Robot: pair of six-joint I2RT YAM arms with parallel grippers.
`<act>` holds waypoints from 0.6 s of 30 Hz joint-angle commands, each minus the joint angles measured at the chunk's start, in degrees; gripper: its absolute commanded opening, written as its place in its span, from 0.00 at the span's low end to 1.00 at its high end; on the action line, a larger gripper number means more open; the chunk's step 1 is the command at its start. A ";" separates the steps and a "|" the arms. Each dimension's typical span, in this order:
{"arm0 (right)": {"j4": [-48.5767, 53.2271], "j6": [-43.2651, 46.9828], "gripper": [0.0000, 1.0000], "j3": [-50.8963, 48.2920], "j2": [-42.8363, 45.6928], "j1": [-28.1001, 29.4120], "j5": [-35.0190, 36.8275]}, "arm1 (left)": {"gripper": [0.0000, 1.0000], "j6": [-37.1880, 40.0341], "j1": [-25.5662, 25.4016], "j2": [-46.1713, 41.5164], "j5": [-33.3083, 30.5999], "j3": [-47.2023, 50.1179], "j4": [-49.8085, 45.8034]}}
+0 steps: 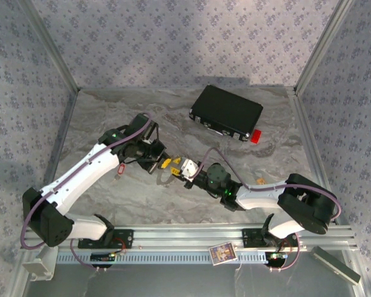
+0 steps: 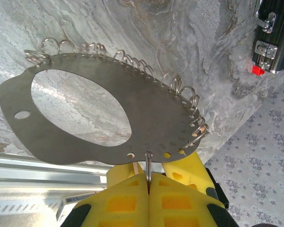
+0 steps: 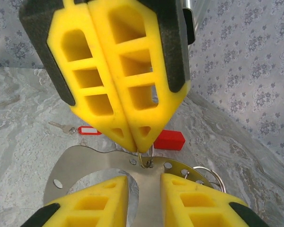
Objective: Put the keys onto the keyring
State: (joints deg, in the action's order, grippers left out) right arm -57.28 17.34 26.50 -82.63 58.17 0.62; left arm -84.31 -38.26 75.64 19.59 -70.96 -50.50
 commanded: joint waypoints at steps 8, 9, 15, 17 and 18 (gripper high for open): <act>-3.18 1.10 0.21 2.98 -1.79 0.06 -1.22 | 0.00 -3.28 0.35 -1.89 2.15 0.65 0.75; -3.25 1.11 0.21 3.11 -1.91 0.06 -1.19 | 0.00 -3.28 0.33 -1.81 2.16 0.65 0.75; -3.53 1.07 0.13 3.64 -2.46 -0.01 -1.05 | 0.00 -3.54 0.31 -1.93 2.73 1.07 1.45; -3.75 1.00 0.06 3.65 -2.62 0.01 -0.80 | 0.00 -3.58 0.36 -2.03 2.90 1.43 2.51; -3.80 0.97 0.03 3.64 -2.59 0.00 -0.76 | 0.00 -3.59 0.36 -2.29 3.00 1.93 3.61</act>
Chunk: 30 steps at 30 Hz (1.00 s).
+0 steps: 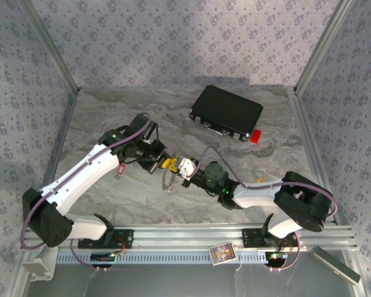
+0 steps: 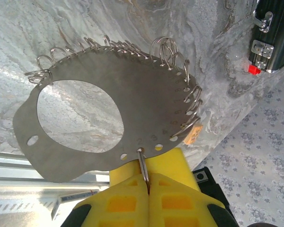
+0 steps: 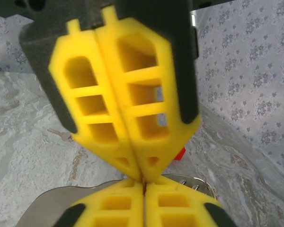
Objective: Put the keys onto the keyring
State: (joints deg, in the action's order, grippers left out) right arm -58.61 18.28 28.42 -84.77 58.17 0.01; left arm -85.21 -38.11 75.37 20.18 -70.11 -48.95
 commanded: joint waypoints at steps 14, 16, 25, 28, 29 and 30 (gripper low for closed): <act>8.40 -1.65 0.00 1.92 4.79 -1.76 -2.74 | 0.70 40.19 4.24 -14.59 -16.00 7.94 27.54; 11.41 -1.67 0.00 2.40 5.98 -2.18 -3.63 | 0.70 51.44 4.27 -16.70 -16.68 10.98 32.48; 32.19 -0.31 0.00 6.91 14.62 -7.95 -13.63 | 0.65 103.27 4.09 -23.20 -3.94 22.62 39.28; 39.93 1.80 0.00 8.93 16.96 -9.85 -16.83 | 0.58 115.28 3.75 -23.77 -3.38 24.49 35.86; 42.26 2.45 0.00 9.61 17.75 -10.50 -17.59 | 0.57 118.20 3.28 -23.81 -3.40 25.36 35.45; 44.48 3.17 0.00 10.11 18.47 -10.92 -18.47 | 0.56 120.61 2.85 -23.96 -3.18 26.24 35.37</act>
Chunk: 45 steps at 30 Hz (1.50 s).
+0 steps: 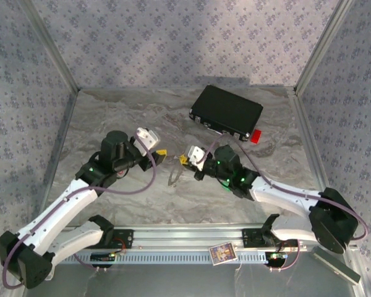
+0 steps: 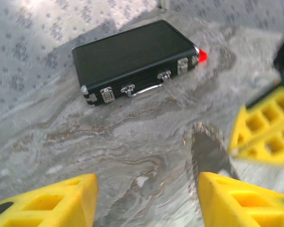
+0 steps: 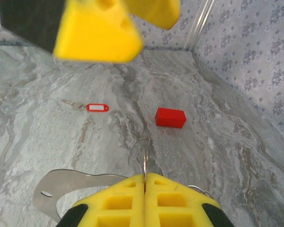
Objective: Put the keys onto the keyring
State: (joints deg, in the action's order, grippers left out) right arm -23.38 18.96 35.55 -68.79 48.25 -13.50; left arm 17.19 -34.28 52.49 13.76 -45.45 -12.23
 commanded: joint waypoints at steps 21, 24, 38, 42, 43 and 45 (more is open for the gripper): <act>33.86 14.89 0.00 16.80 2.88 -0.72 -10.50 | 0.31 20.00 -3.95 3.62 21.18 4.75 7.22; 35.23 15.80 0.00 18.08 2.11 -0.16 -10.57 | 0.28 19.33 -3.93 4.49 22.05 4.04 7.22; 39.27 18.57 0.00 21.40 0.02 1.84 -7.47 | 0.11 20.89 -3.94 6.79 25.73 1.42 3.88; 39.00 18.57 0.00 21.41 0.31 2.08 -7.98 | 0.00 22.12 -3.91 7.76 26.06 -0.07 1.86; 38.83 18.43 0.00 21.27 0.48 1.98 -8.24 | 0.00 22.35 -3.89 7.93 26.01 -0.27 1.42; 37.96 17.66 0.05 20.39 1.34 1.64 -8.71 | 0.00 22.40 -3.92 7.83 25.82 -0.34 1.55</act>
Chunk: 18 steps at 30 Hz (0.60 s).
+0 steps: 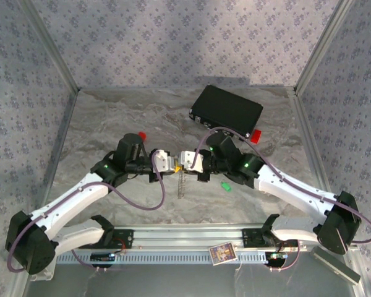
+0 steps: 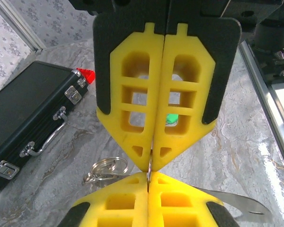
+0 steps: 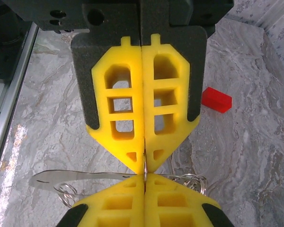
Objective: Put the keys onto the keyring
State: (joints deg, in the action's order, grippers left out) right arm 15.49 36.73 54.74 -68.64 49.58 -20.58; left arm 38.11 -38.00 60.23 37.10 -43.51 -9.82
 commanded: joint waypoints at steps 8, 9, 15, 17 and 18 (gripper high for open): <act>-15.10 -12.03 0.26 -12.18 11.35 -5.96 -7.81 | 0.00 -11.24 -0.39 -3.33 2.27 5.78 17.36; -17.01 -13.49 0.26 -13.92 12.19 -5.99 -8.06 | 0.00 -13.66 -0.45 -3.60 2.23 7.03 20.21; -23.13 -17.81 0.26 -17.63 11.93 -5.24 -7.97 | 0.00 -18.31 -1.20 -4.13 2.14 10.69 27.37; -24.00 -18.01 0.26 -17.50 10.99 -4.74 -8.05 | 0.00 -18.49 -1.42 -4.14 2.44 10.98 27.65; -24.18 -17.96 0.26 -17.24 10.39 -4.39 -7.91 | 0.00 -18.59 -1.51 -4.15 2.58 11.08 27.92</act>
State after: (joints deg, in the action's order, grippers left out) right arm -4.19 21.45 37.39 -57.32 44.34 -27.29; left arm 21.93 -38.98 57.52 37.52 -32.40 11.38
